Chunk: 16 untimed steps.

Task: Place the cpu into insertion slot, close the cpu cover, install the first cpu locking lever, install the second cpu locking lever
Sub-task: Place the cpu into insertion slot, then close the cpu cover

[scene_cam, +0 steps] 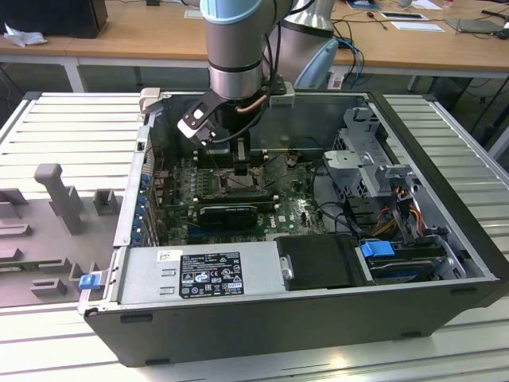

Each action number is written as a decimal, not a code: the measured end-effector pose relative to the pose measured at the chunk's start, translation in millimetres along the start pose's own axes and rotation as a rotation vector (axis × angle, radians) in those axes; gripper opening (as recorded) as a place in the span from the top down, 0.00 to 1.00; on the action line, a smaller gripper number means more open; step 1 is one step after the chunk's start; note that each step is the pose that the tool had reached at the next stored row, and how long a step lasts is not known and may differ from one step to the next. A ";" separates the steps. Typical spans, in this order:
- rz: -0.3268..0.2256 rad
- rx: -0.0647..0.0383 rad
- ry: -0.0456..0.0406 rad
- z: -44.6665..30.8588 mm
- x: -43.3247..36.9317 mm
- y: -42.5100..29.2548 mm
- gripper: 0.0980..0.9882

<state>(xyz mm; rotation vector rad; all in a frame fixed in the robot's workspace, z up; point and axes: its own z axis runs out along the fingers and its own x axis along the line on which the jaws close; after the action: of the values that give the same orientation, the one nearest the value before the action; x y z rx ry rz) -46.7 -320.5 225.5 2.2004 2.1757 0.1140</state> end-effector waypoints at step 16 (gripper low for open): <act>0.001 0.005 0.0007 -4.9 -1.2 14.3 0.99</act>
<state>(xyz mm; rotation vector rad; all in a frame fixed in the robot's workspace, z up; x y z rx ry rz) -32.9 -322.0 231.6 2.2047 2.1777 0.1092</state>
